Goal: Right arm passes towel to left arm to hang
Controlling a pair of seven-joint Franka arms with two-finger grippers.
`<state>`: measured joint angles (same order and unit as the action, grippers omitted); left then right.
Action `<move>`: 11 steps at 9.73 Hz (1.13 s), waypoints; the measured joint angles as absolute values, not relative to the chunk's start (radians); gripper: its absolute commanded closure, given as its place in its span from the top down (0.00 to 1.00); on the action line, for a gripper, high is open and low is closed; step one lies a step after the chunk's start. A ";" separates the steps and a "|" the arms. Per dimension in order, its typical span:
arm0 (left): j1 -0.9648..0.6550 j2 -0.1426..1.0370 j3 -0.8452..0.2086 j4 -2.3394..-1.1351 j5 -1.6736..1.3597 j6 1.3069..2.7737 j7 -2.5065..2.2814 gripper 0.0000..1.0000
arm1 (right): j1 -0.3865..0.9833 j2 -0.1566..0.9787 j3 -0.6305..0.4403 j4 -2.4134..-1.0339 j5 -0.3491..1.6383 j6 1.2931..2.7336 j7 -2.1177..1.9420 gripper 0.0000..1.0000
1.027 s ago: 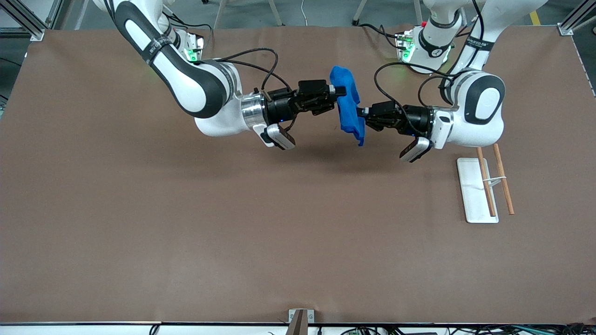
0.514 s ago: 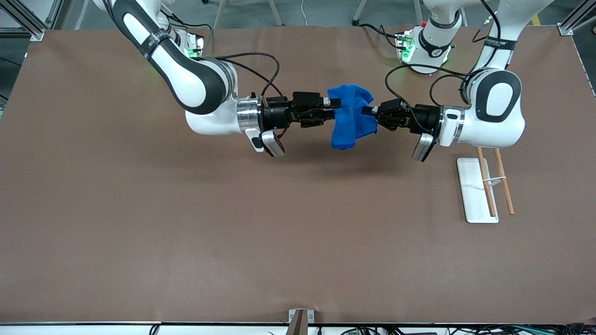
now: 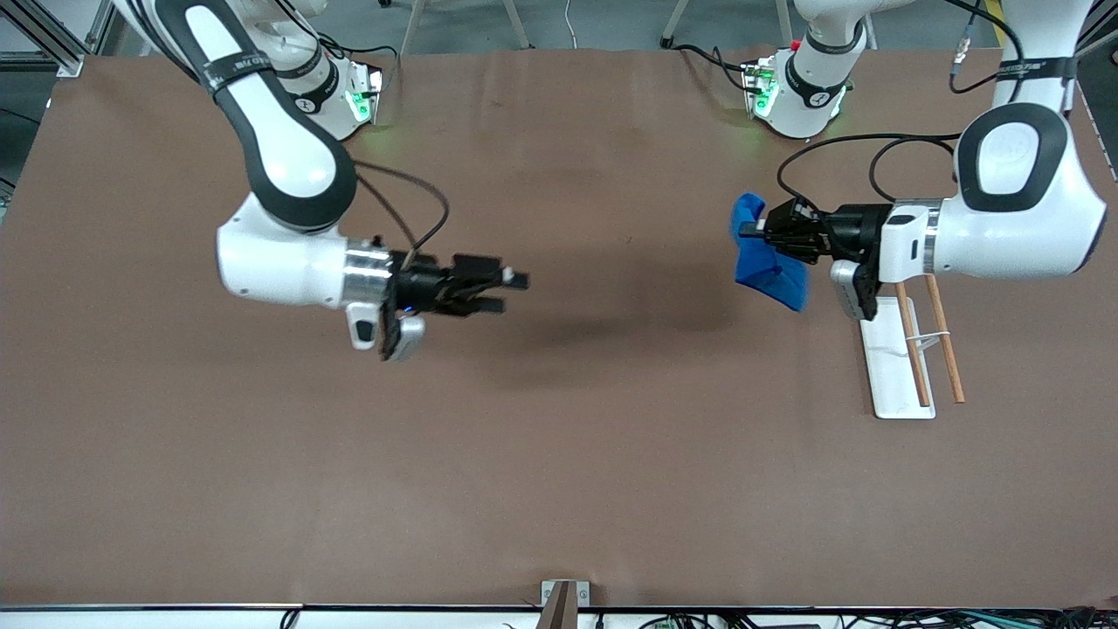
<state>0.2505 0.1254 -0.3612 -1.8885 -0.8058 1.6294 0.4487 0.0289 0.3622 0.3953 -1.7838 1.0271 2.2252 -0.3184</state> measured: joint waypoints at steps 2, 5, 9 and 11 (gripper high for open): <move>0.259 0.125 -0.361 -1.830 -0.603 1.631 0.413 0.00 | 0.026 0.359 0.261 -1.788 0.783 2.223 -0.307 1.00; 0.260 0.127 -0.344 -1.804 -0.356 1.686 0.354 0.00 | 0.023 0.332 0.063 -1.790 0.430 2.222 -0.295 1.00; 0.264 0.159 -0.201 -1.798 -0.165 1.810 0.347 0.00 | 0.020 0.213 -0.087 -1.785 0.102 2.181 -0.174 1.00; 0.261 0.197 -0.136 -1.797 -0.099 1.859 0.348 0.00 | 0.020 0.127 -0.111 -1.769 0.056 2.020 -0.099 1.00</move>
<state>0.2609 0.1973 -0.1360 -1.7968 -0.0985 1.8588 0.3477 0.0201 0.1272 -0.1106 -1.7694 0.0556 2.0203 -0.0990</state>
